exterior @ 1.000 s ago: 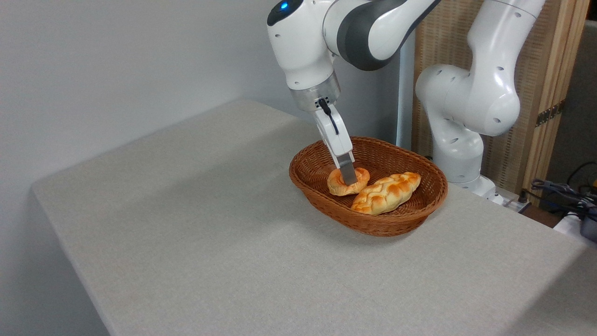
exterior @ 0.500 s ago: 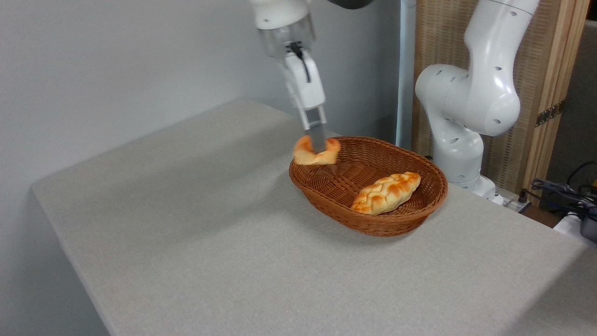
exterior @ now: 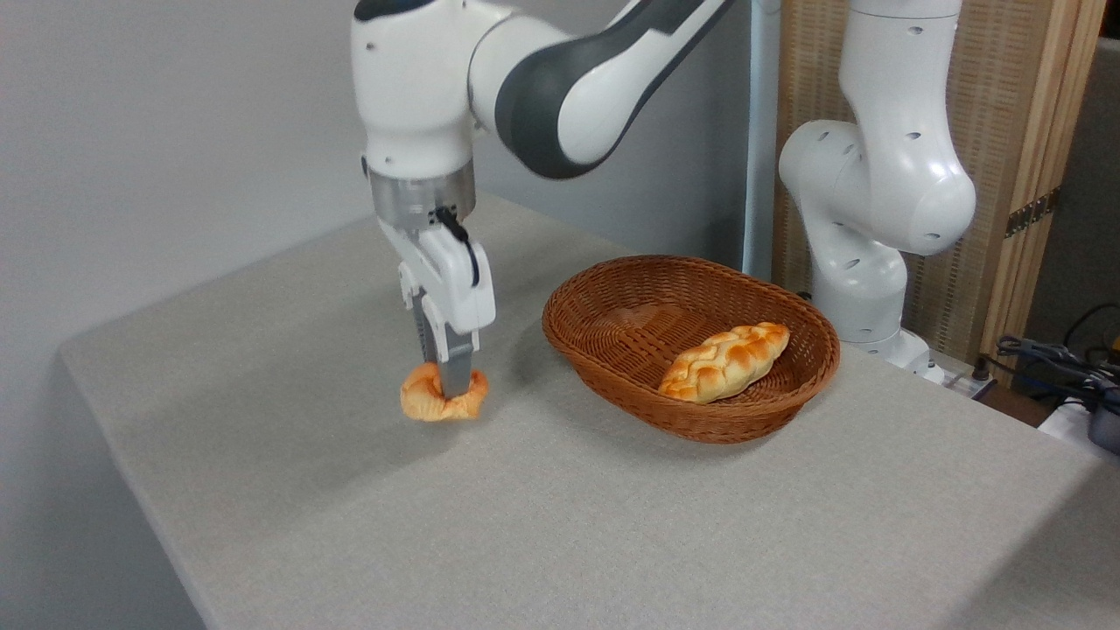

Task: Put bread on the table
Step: 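Lower the bun onto the table and open the gripper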

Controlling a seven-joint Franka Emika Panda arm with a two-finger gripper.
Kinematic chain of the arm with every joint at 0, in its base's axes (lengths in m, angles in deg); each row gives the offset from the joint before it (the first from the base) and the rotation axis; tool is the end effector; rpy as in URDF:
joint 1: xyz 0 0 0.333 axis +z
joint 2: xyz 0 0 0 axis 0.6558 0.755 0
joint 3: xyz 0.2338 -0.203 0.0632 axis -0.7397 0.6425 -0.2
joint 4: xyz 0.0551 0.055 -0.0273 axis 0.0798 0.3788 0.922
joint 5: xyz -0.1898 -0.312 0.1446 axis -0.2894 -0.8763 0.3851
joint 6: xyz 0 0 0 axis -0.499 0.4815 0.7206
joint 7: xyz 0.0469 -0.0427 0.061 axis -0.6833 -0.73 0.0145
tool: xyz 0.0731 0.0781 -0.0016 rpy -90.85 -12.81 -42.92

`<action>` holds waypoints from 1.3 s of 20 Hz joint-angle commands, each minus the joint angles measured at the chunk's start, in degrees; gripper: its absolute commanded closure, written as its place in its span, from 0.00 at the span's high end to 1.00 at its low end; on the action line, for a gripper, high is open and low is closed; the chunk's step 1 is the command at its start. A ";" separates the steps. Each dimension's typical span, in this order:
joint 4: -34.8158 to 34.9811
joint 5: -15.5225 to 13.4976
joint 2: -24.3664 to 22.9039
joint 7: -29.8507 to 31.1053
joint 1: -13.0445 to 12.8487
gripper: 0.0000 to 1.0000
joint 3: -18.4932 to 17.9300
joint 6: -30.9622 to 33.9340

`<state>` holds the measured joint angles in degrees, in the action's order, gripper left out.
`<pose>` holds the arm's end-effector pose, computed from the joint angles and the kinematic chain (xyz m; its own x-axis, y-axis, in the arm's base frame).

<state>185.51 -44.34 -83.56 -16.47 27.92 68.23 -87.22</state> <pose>0.5205 -0.1084 0.4634 0.5725 -0.8075 0.1418 -0.8183 -0.5734 0.0385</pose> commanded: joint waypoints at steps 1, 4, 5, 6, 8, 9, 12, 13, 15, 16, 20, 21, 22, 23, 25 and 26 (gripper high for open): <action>-0.93 -1.10 0.70 0.88 -0.39 0.93 -0.55 -0.39; -0.32 -1.10 1.14 0.27 -0.65 1.00 -0.55 -0.30; -0.23 -1.10 1.23 0.36 -0.74 1.00 -0.55 -0.21; -0.14 -1.10 1.23 0.36 -0.74 1.00 -0.55 -0.12; -0.14 -1.10 1.14 0.36 -0.74 1.00 -0.55 -0.12; -0.14 -1.10 1.23 0.44 -0.83 1.00 -0.55 -0.12; 0.04 -1.09 1.23 0.36 -0.74 1.00 -0.55 0.23; 0.04 -1.01 1.23 0.36 -0.74 1.00 -0.55 0.23; 0.04 -1.01 1.14 0.36 -0.74 1.00 -0.55 0.23; 0.04 -1.09 1.14 0.36 -0.83 1.00 -0.55 0.23; -0.05 -1.01 0.70 0.62 -0.74 1.00 -0.55 0.32; -0.14 -1.09 0.61 0.62 -0.74 1.00 -0.55 0.32; -0.14 -1.01 0.44 0.71 -0.74 1.00 -0.55 0.32; -0.31 -1.09 0.00 0.79 -0.66 1.00 -0.55 0.40; -0.49 -1.10 -2.19 1.15 0.31 1.00 -0.55 0.49; -0.58 -0.92 -3.42 1.15 1.27 1.00 -0.29 1.36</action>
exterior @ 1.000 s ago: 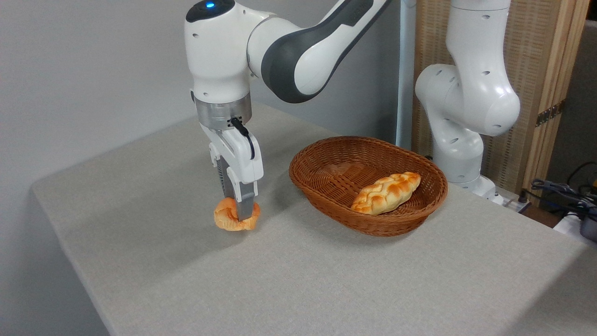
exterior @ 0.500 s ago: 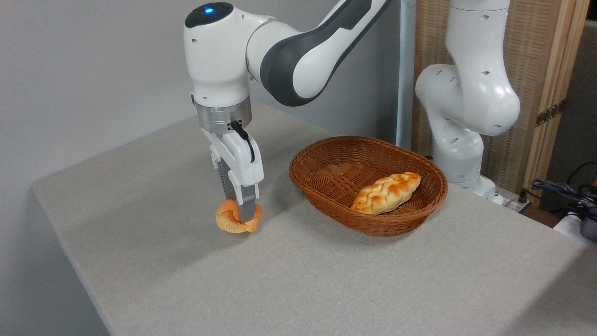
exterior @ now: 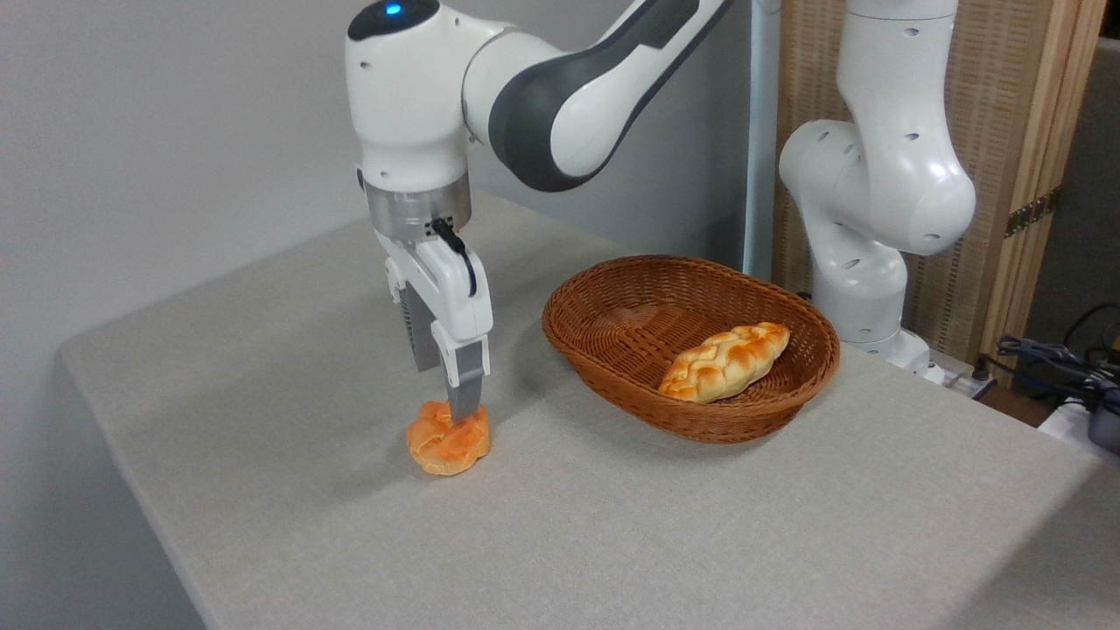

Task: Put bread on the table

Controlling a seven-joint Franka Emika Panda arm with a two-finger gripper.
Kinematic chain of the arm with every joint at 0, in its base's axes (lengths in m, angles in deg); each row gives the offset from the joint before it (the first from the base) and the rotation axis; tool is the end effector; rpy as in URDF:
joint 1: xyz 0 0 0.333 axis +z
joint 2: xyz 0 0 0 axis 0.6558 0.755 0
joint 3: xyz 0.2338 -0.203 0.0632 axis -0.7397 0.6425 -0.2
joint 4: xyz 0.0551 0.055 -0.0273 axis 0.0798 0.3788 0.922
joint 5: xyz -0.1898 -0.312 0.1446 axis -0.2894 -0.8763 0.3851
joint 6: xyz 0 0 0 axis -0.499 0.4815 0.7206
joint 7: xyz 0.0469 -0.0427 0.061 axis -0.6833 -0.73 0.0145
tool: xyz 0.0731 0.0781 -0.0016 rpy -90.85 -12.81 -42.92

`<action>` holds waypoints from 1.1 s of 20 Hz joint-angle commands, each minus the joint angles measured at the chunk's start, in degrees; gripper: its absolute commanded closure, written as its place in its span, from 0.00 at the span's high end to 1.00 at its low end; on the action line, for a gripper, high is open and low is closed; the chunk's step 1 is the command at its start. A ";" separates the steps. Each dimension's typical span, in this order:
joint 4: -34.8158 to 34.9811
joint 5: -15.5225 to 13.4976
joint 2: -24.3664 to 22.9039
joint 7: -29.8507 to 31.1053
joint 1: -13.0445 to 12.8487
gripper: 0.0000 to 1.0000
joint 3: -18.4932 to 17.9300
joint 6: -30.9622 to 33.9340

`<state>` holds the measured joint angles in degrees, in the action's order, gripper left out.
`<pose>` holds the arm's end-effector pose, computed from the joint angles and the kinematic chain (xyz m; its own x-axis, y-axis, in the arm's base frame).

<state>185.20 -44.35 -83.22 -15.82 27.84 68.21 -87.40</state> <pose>0.5225 -0.1093 0.4631 0.5810 -0.8013 0.1430 -0.8122 -0.5821 0.0381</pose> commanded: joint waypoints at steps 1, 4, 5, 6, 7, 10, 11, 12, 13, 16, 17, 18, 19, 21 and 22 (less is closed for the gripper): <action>-0.88 -0.38 -4.72 0.50 2.75 1.00 0.34 3.12; -8.59 -0.29 -4.73 0.41 7.07 1.00 2.28 13.47; -11.49 -0.20 -4.47 0.50 7.34 1.00 2.19 16.73; -14.04 -0.12 -4.12 0.50 7.95 1.00 2.19 18.93; -16.42 -0.12 -3.51 0.50 8.82 1.00 2.19 20.52; -23.62 0.15 0.00 1.46 10.24 1.00 2.10 25.44; -25.82 1.19 1.14 2.16 10.15 1.00 1.93 27.20; -27.76 3.03 2.20 2.95 10.15 1.00 2.19 28.70; -28.91 4.35 3.08 3.57 10.15 1.00 2.45 29.50; -29.45 4.63 3.27 4.36 10.15 1.00 2.72 29.68; -29.53 4.72 3.27 4.36 10.15 1.00 2.63 29.77; -29.54 5.50 3.27 4.19 10.15 1.00 2.46 29.77; -29.54 7.25 3.27 4.19 10.15 1.00 2.46 29.77; -29.54 8.32 3.27 4.45 10.06 1.00 2.37 29.77; -29.54 8.32 3.18 4.45 10.06 1.00 2.28 29.77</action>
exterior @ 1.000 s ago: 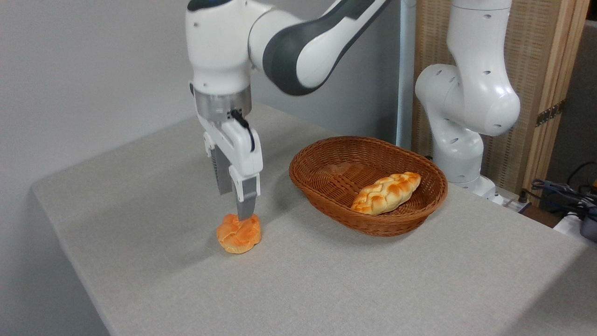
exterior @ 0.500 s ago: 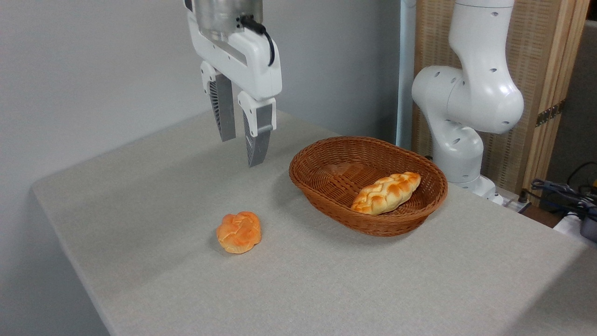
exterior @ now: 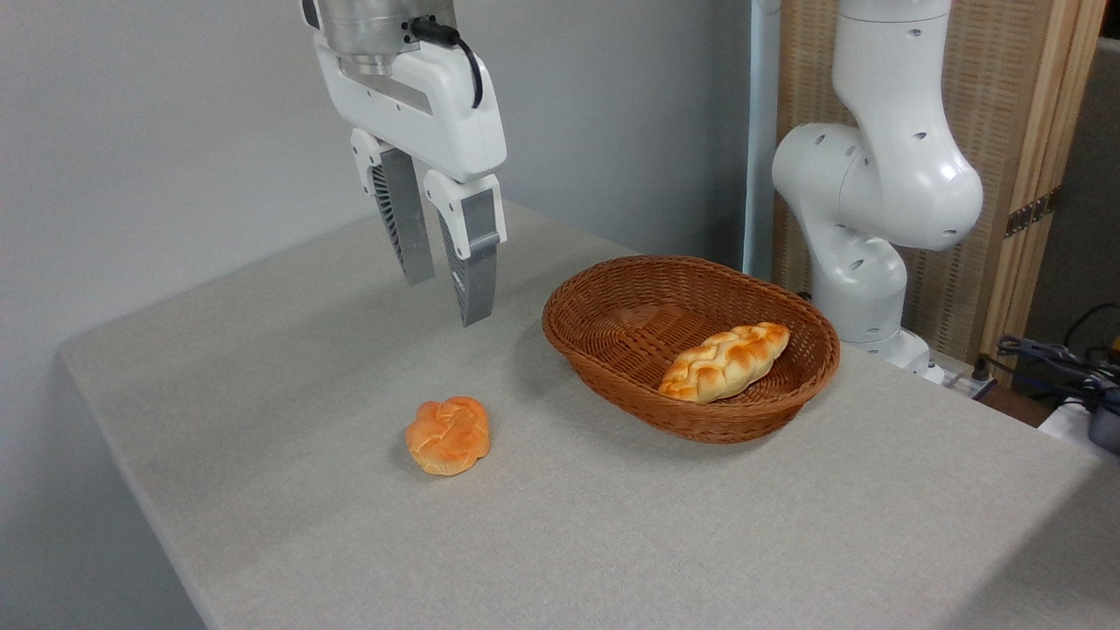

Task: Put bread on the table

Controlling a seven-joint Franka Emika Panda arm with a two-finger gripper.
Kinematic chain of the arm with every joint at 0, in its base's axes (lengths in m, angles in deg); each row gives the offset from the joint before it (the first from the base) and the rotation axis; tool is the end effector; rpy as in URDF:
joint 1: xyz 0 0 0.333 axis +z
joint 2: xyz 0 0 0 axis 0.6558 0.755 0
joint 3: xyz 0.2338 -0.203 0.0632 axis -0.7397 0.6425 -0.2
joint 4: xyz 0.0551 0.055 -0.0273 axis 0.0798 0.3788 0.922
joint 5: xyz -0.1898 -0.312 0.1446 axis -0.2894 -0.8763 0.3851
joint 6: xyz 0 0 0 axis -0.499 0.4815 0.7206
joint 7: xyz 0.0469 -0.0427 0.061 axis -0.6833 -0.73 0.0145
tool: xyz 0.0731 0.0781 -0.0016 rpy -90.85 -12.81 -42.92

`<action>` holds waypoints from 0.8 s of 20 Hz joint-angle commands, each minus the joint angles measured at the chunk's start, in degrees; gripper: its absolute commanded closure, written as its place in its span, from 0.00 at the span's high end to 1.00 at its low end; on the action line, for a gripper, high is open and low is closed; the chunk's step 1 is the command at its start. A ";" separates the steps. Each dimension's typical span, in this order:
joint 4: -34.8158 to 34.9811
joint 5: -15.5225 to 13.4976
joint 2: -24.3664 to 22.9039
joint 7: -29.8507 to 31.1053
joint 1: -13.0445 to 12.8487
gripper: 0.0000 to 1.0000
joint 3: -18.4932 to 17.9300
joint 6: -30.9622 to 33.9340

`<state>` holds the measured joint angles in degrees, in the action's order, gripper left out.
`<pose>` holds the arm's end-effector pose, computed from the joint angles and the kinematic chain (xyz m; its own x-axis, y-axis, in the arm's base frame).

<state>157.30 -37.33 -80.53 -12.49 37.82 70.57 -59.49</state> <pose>0.5454 -0.0354 0.6267 0.6810 -0.7316 0.0333 -0.7318 -0.6815 -0.0050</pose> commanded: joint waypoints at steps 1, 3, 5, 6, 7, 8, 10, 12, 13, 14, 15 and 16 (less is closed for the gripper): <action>-1.63 1.31 0.48 1.12 0.08 1.00 -0.25 1.76; -1.54 1.22 0.48 1.03 0.08 1.00 -0.43 1.85; -1.54 0.96 0.48 0.77 0.16 1.00 -0.60 1.85; -1.54 0.78 0.48 0.77 0.17 1.00 -0.61 1.85; -1.54 0.61 0.48 0.85 0.17 1.00 -0.61 1.85; -1.46 0.26 0.40 0.94 0.17 1.00 -0.61 1.85; -1.37 -0.19 0.40 1.12 0.17 1.00 -0.69 1.85; -1.37 -0.27 0.40 2.17 0.17 1.00 -0.69 1.85; -1.19 -0.36 0.48 2.17 0.17 1.00 -0.69 1.85; -1.10 -0.71 0.48 2.17 0.17 1.00 -0.69 1.85; -1.10 -1.24 0.48 2.26 0.17 1.00 -0.69 1.85; -1.10 -2.29 0.40 2.35 0.17 1.00 -0.69 1.85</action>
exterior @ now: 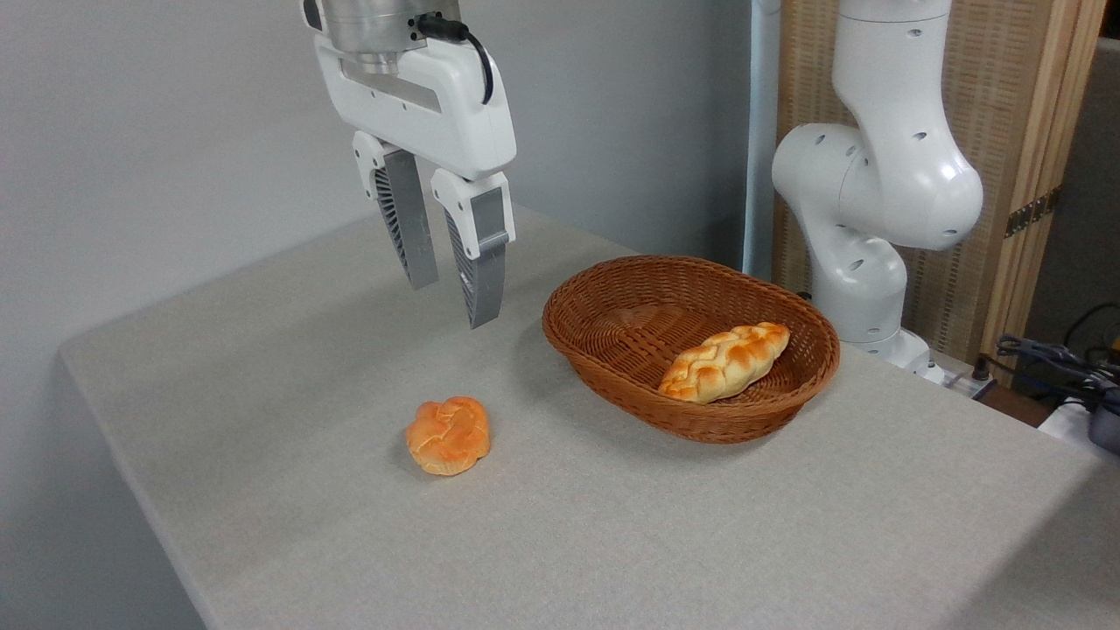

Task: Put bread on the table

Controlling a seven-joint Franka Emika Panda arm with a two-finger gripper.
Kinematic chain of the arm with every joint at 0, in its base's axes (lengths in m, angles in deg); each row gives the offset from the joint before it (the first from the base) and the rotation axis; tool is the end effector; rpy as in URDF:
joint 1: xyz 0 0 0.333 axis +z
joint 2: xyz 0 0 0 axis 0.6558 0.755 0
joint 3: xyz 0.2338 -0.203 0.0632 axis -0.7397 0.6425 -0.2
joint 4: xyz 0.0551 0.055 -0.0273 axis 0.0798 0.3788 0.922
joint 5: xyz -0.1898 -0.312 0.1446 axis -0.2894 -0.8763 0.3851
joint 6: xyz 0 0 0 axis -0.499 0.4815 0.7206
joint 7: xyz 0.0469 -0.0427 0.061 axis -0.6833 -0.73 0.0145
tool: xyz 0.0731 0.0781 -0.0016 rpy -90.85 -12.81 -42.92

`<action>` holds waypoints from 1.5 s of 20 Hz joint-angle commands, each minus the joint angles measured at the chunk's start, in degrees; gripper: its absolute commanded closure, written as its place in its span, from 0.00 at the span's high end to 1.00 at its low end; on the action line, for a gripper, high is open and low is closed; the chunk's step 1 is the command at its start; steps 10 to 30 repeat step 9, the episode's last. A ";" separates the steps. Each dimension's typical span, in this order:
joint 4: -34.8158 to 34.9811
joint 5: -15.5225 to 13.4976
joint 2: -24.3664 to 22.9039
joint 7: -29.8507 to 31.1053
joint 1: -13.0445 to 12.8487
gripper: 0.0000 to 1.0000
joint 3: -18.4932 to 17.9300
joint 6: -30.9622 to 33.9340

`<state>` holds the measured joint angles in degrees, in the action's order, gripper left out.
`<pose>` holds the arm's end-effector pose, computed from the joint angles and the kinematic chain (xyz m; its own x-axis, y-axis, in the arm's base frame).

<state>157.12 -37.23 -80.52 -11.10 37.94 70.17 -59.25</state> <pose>0.5454 -0.0302 0.6277 0.7049 -0.7086 0.0316 -0.7088 -0.7054 -0.0045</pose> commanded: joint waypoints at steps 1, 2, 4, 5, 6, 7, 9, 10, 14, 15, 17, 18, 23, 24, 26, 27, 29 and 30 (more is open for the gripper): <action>-0.93 -2.83 0.39 0.96 0.04 1.00 -0.29 1.62; -0.84 -2.84 0.39 0.87 0.04 1.00 -0.38 1.62; -0.84 -2.84 0.39 0.79 0.04 1.00 -0.73 1.62; -0.84 -2.84 0.39 0.78 0.04 1.00 -0.73 1.62; -0.84 -2.93 0.30 0.78 0.04 1.00 -0.73 1.62; -0.84 -2.84 0.30 0.78 0.04 1.00 -0.73 1.62; -0.84 -2.84 0.30 0.87 0.04 1.00 -1.00 1.62; -0.84 -2.84 0.30 0.87 0.04 1.00 -1.00 1.62; -0.84 -2.84 0.30 0.87 0.04 1.00 -1.00 1.62; -0.84 -2.84 0.30 0.87 0.04 1.00 -1.00 1.62; -0.84 -2.84 0.30 0.87 0.04 1.00 -1.00 1.62; -0.84 -2.84 0.30 0.87 0.04 1.00 -1.00 1.62; -0.84 -2.84 0.30 0.87 0.04 1.00 -1.00 1.62; -0.84 -2.84 0.30 0.87 0.04 1.00 -1.00 1.62; -0.84 -2.84 0.30 0.87 0.04 1.00 -1.00 1.62; -0.84 -2.84 0.30 0.87 0.04 1.00 -1.00 1.62; -0.84 -2.84 0.30 0.87 0.04 1.00 -1.00 1.62; -0.84 -2.84 0.30 0.87 0.04 1.00 -1.00 1.62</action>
